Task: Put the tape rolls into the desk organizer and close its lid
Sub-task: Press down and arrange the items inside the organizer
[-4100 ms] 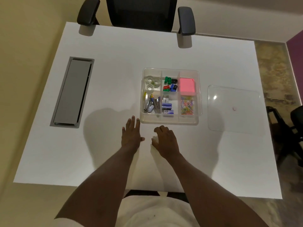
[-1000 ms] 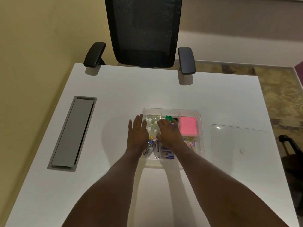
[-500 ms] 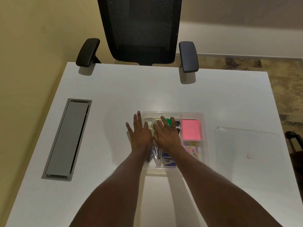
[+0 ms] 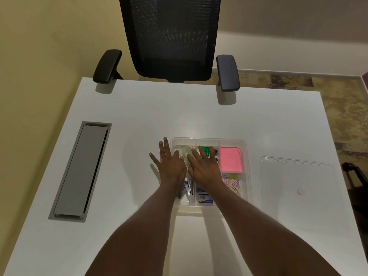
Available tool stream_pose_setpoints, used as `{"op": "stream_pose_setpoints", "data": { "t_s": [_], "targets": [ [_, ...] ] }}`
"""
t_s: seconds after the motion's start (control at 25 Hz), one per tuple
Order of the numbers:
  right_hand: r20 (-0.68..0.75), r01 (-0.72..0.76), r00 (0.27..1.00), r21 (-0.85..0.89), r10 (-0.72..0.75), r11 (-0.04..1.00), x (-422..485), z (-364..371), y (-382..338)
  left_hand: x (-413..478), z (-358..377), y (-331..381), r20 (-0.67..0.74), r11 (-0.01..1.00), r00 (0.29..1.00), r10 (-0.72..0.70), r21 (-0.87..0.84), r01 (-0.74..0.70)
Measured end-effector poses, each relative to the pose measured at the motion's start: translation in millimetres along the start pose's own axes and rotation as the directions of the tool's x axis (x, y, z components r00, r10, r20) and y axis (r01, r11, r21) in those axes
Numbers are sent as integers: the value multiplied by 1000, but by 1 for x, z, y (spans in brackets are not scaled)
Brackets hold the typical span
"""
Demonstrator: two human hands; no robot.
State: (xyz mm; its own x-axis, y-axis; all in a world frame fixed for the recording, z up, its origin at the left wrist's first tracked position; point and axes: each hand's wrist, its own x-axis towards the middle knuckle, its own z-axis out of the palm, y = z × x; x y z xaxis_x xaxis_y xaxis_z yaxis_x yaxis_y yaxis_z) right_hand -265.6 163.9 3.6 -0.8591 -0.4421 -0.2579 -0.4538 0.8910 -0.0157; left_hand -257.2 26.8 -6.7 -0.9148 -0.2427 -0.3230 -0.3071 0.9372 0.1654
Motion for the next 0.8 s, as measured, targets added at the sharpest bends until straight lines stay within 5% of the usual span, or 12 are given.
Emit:
{"op": "stream_pose_setpoints", "data": {
  "t_s": [0.8],
  "targets": [
    [46,-13,999,109,8,994,1,-3,-2,4,-1,12,91,998,995,-49,-42,53]
  ]
}}
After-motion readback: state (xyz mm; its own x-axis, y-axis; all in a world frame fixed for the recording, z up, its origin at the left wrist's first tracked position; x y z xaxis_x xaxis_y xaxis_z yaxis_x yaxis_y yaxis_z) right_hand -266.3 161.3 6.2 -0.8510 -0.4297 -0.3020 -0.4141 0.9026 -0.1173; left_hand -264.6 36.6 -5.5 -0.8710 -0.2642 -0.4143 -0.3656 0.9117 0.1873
